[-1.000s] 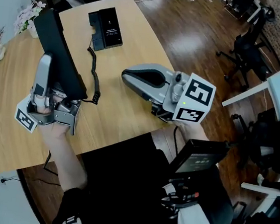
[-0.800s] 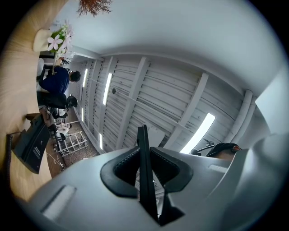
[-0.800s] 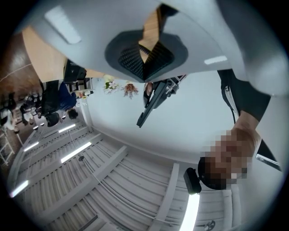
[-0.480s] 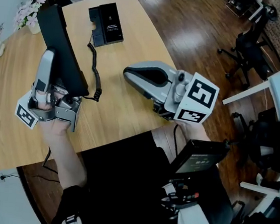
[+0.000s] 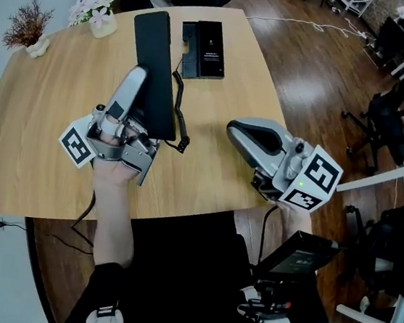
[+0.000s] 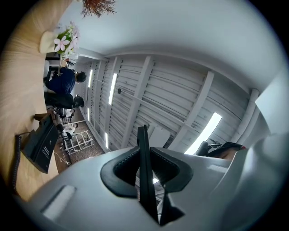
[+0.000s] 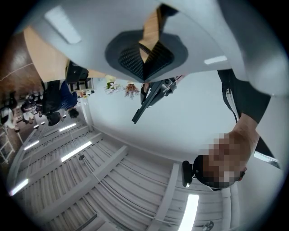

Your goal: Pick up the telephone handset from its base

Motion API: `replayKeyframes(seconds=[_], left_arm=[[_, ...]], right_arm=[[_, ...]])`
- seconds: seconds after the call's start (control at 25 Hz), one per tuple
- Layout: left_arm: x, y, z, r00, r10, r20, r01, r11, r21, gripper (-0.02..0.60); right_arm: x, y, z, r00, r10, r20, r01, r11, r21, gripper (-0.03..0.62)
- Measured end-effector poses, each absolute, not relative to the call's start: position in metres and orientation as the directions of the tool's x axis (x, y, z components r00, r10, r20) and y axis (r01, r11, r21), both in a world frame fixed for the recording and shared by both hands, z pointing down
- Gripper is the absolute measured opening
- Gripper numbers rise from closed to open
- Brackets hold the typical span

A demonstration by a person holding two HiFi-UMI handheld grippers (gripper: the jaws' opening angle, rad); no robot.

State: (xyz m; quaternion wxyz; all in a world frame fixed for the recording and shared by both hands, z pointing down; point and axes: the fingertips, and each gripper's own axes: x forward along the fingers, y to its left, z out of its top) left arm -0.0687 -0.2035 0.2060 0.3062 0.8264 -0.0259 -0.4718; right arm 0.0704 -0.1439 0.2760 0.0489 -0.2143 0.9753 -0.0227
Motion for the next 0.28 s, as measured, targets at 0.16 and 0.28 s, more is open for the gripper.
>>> replayKeyframes(seconds=[0.16, 0.28], left_arm=[[-0.07, -0.212, 0.213, 0.557, -0.358, -0.749, 0.233, -0.799, 0.555, 0.077], [-0.069, -0.217, 0.217, 0.559, -0.371, -0.741, 0.225, -0.792, 0.567, 0.077]], right_arm=[[0.071, -0.146, 0.277, -0.903, -0.422, -0.088, -0.417, 0.906, -0.067, 0.003], [0.073, -0.148, 0.279, -0.902, -0.423, -0.086, -0.418, 0.906, -0.071, 0.003]])
